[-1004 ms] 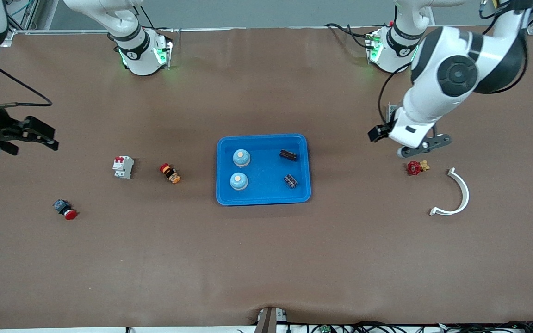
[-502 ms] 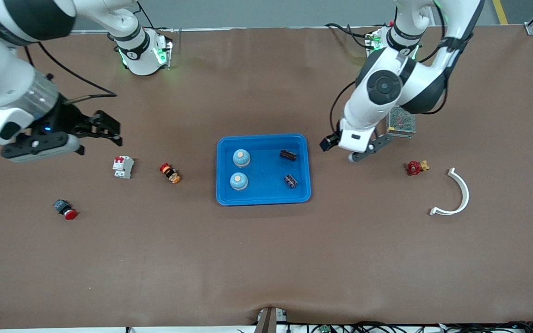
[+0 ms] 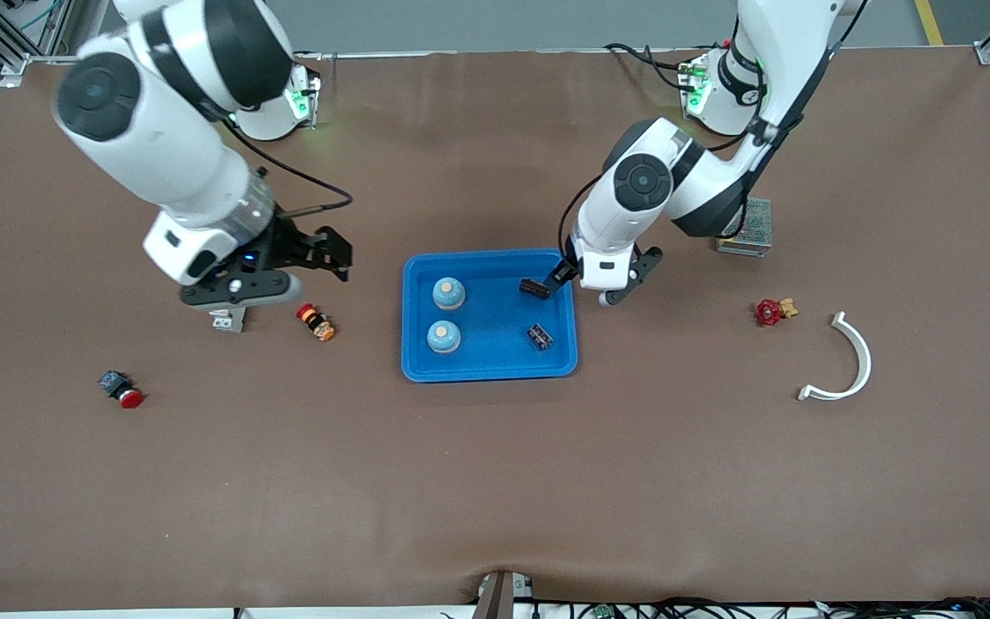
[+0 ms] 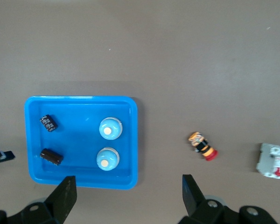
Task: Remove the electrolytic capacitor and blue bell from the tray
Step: 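Grasp a capacitor with the left gripper while the right gripper grasps a bell, then lower the capacitor with the left gripper while the right gripper lifts the bell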
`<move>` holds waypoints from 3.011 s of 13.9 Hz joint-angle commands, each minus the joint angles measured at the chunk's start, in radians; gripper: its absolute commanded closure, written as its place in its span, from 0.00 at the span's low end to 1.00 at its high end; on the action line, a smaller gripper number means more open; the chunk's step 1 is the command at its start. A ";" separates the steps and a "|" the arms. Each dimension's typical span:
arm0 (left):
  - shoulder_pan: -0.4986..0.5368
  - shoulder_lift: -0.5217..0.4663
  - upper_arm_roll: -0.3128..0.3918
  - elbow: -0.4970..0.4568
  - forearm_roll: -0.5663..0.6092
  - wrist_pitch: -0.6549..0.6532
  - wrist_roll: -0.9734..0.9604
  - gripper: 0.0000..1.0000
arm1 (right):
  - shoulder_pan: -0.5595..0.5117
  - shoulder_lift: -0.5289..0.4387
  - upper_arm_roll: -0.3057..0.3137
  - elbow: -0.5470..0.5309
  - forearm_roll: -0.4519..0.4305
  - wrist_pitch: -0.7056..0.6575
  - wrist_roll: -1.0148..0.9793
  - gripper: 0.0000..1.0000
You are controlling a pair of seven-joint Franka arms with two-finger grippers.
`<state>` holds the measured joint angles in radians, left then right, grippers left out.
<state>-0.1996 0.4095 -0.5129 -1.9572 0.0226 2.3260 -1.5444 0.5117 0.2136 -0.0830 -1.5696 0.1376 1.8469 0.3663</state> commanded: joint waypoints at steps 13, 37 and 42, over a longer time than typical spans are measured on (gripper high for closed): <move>-0.095 0.325 0.007 0.211 0.263 -0.004 -0.624 0.36 | 0.108 0.188 -0.011 -0.148 0.008 0.308 0.125 0.00; 0.262 -0.010 -0.004 0.149 0.310 -0.317 0.057 1.00 | 0.194 0.437 -0.012 -0.133 -0.003 0.543 0.123 0.00; 0.423 -0.063 -0.004 0.015 0.310 -0.315 0.265 1.00 | 0.209 0.477 -0.011 -0.121 -0.003 0.577 0.123 0.00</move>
<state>0.1720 0.4006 -0.5060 -1.8605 0.3306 2.0094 -1.3372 0.6990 0.6611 -0.0836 -1.7166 0.1369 2.4139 0.4785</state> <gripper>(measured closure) 0.687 0.000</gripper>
